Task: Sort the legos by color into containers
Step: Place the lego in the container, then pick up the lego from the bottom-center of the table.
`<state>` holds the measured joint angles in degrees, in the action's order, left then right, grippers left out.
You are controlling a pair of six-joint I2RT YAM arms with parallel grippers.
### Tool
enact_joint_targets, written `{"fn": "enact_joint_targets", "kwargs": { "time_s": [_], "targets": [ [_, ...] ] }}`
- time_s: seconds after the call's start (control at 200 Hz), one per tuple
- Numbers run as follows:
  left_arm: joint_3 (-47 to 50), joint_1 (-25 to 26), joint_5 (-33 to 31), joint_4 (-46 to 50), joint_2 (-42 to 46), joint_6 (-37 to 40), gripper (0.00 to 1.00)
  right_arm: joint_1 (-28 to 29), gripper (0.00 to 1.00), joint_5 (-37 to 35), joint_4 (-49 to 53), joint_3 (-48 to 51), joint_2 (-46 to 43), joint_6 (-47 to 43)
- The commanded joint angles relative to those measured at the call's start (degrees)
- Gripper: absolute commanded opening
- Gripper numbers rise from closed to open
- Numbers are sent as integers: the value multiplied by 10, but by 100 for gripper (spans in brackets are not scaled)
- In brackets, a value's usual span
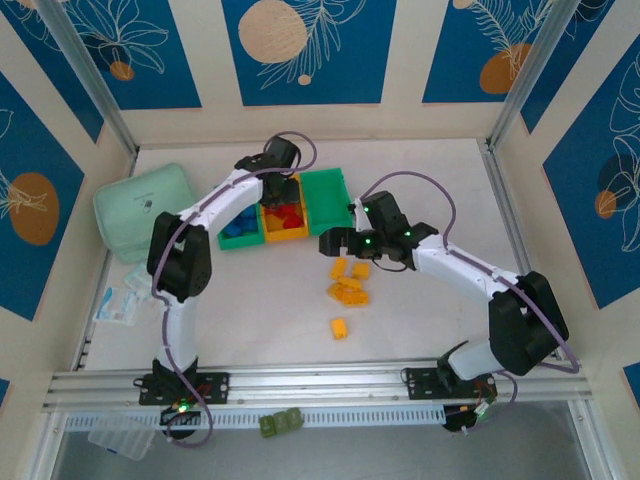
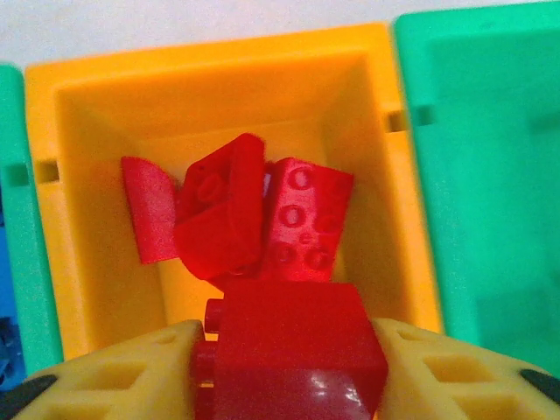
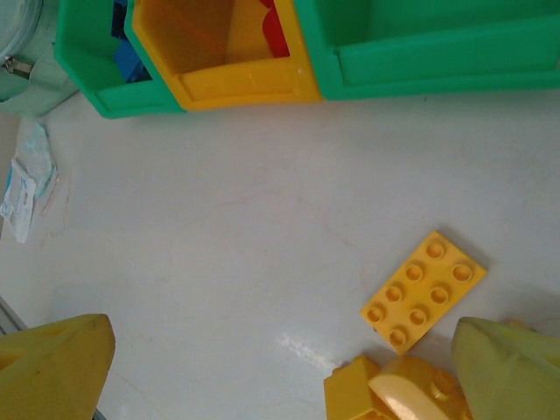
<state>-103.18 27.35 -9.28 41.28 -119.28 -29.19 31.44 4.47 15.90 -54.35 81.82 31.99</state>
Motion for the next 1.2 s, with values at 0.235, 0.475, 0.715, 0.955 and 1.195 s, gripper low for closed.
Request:
{"fn": "enact_joint_targets", "kwargs": {
  "time_s": [0.235,0.475,0.715,0.955,1.195],
  "targets": [
    [-12,-8,-1,5,33,30,64,-9,99,-3,48,-28,5,-31],
    [96,7,35,-21,144,34,70,15,99,-41,112,-32,-14,-47],
    [244,44,66,-47,273,39,82,56,99,-97,195,-37,-28,-43],
    [396,92,90,-84,395,25,96,114,99,-145,234,-15,-31,3],
    [525,133,105,-145,493,2,99,173,99,-176,240,19,-33,66]
  ]
}}
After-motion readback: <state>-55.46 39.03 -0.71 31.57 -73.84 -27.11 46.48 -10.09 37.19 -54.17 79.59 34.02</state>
